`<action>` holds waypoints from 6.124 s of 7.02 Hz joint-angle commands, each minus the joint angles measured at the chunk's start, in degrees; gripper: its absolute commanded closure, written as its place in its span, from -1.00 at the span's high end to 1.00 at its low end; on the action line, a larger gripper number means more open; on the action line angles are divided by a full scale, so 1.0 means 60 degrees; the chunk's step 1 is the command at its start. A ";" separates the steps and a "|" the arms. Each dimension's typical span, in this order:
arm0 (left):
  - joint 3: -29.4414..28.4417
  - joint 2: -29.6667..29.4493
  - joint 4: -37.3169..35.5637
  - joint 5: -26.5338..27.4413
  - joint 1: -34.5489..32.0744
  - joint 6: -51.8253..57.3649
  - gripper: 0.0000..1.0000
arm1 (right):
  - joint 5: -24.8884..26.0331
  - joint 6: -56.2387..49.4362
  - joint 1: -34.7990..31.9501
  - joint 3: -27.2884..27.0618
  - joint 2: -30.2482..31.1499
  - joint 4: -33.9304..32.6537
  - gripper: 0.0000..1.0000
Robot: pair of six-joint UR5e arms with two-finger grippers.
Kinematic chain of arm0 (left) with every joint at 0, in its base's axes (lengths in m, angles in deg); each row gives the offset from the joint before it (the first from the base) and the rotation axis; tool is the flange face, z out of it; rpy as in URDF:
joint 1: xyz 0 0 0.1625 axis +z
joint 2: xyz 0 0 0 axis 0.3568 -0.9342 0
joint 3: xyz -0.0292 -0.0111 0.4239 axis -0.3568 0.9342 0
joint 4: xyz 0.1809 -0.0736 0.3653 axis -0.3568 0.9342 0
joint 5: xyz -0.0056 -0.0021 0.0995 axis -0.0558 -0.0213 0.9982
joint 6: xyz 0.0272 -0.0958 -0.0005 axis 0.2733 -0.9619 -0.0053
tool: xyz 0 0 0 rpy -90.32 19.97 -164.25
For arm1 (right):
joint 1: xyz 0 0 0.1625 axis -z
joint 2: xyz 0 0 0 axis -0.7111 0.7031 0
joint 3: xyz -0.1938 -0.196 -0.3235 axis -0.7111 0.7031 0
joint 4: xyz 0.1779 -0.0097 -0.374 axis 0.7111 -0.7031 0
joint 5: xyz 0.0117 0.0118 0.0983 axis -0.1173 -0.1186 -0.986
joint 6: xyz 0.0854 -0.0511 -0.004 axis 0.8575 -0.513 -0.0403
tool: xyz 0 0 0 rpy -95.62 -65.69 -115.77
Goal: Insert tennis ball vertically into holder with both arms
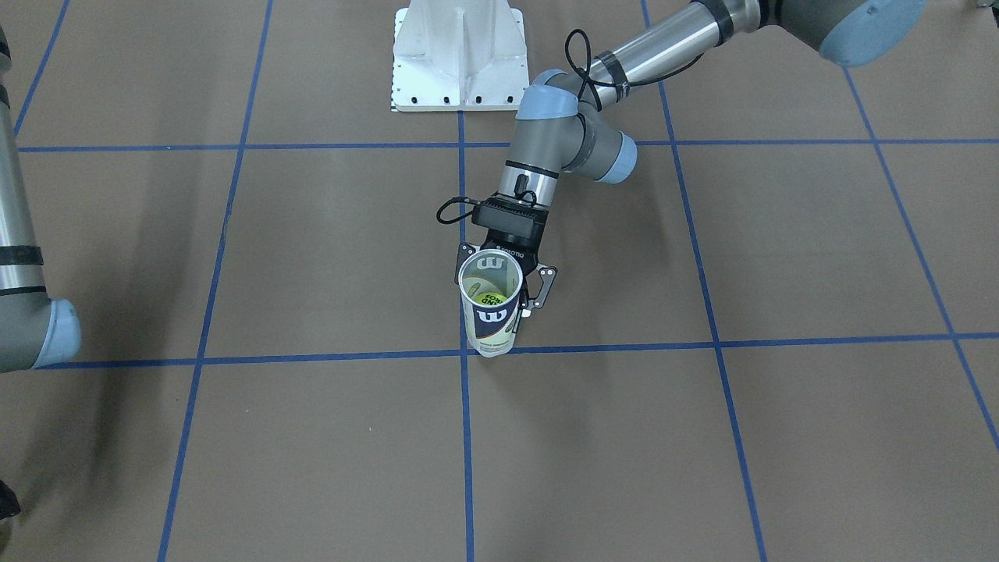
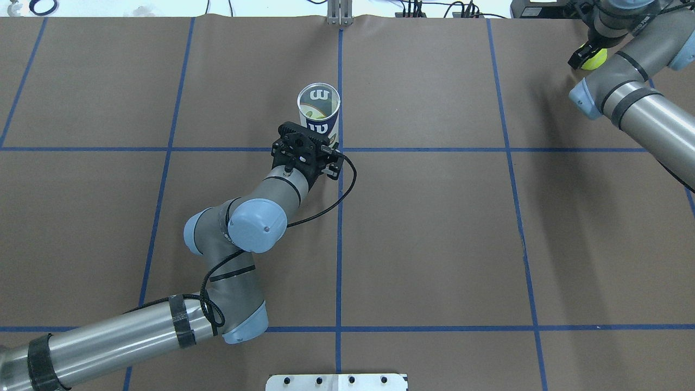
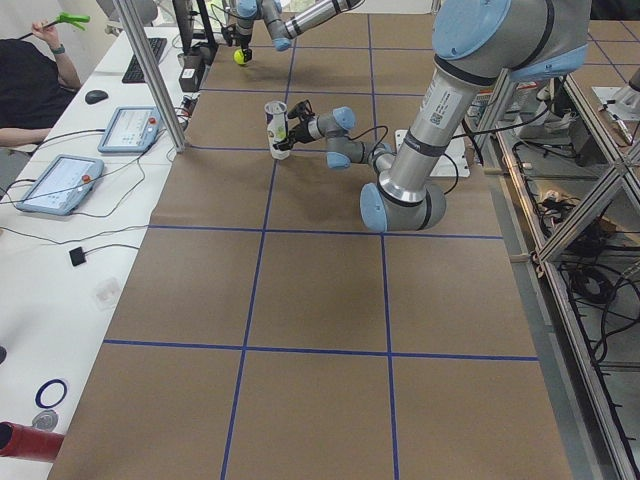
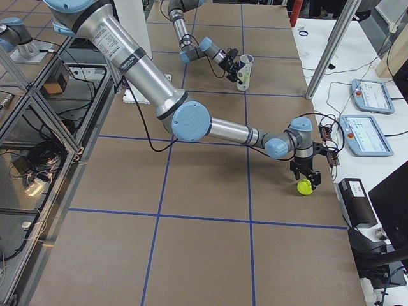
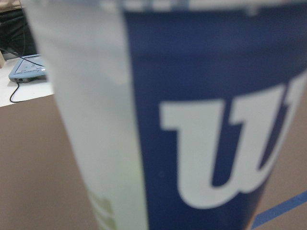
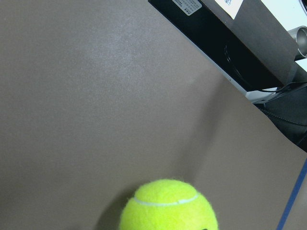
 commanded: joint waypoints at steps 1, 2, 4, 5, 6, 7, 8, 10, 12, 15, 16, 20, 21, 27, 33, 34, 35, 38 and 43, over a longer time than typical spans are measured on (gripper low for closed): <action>0.0010 -0.0003 0.0011 0.0001 0.0001 -0.0011 0.47 | 0.0225 0.0000 0.0009 0.0100 -0.0032 0.0000 0.96; 0.0010 -0.0003 0.0026 0.0001 0.0001 -0.0011 0.47 | 0.0269 0.0015 0.0009 0.0129 -0.0032 0.0000 0.78; 0.0010 -0.0003 0.0026 0.0001 0.0001 0.0003 0.47 | 0.0270 0.0249 0.0038 0.0144 -0.0091 0.0000 -0.99; 0.0010 -0.0003 0.0011 0.0001 0.0001 -0.0011 0.47 | 0.0270 0.0249 0.0038 0.0144 -0.0105 0.0000 -1.00; 0.0010 -0.0003 0.0011 0.0001 0.0015 -0.0011 0.47 | 0.0270 0.0249 0.0038 0.0144 -0.0106 0.0000 -1.00; 0.0010 -0.0003 0.0026 0.0001 0.0015 -0.0011 0.47 | 0.0255 0.0264 0.0023 0.0144 -0.0193 -0.0014 -1.00; 0.0010 -0.0018 0.0026 0.0001 0.0015 -0.0011 0.47 | 0.0168 0.0250 -0.0035 0.0129 -0.0338 -0.0044 -1.00; 0.0010 -0.0018 0.0026 0.0001 0.0030 -0.0011 0.47 | -0.0344 0.0147 -0.0473 -0.0191 -0.0355 -0.0203 -1.00; 0.0024 -0.0033 0.0026 0.0001 0.0030 -0.0011 0.47 | -0.0360 0.0015 -0.0548 -0.0777 -0.0355 -0.0921 -1.00; 0.0053 -0.0004 0.0026 -0.0014 0.0001 0.0003 0.48 | -0.0346 0.0334 -0.0723 -0.0779 -0.0442 -0.0298 0.97; 0.0054 0.0011 0.0026 -0.0014 0.0001 0.0003 0.48 | -0.0317 0.1527 -0.0811 -0.0779 -0.0428 0.0171 0.98; 0.0068 0.0011 0.0040 -0.0014 0.0015 0.0003 0.48 | 0.0401 0.5641 -0.0900 -0.0443 -0.0325 0.1477 0.98; 0.0068 0.0011 0.0026 -0.0014 0.0015 0.0003 0.48 | 0.0387 0.6713 -0.0885 -0.0282 -0.0325 0.1741 0.98; 0.0185 0.0011 0.0026 -0.0029 0.0015 0.0282 0.52 | 0.0314 0.7382 -0.0448 0.0364 0.0026 0.2432 0.98; 0.0185 0.0011 0.0026 -0.0029 0.0015 0.0282 0.53 | 0.0489 0.7383 -0.0123 0.0452 0.0480 0.2432 0.98; 0.0200 0.0011 0.0026 -0.0014 0.0015 0.0282 0.53 | 0.0504 0.7383 -0.0094 0.0452 0.0466 0.2417 0.98; 0.0200 0.0011 0.0026 -0.0029 0.0001 0.0282 0.53 | 0.0504 0.7383 -0.0065 0.0452 0.0451 0.2417 0.98; 0.0200 0.0011 0.0026 -0.0014 0.0001 0.0282 0.54 | 0.0650 0.7398 0.0111 0.0481 0.0466 0.2417 0.98; 0.0200 0.0011 0.0026 -0.0014 0.0001 0.0282 0.54 | 0.0636 0.7369 0.0097 0.0496 0.0480 0.2417 -0.67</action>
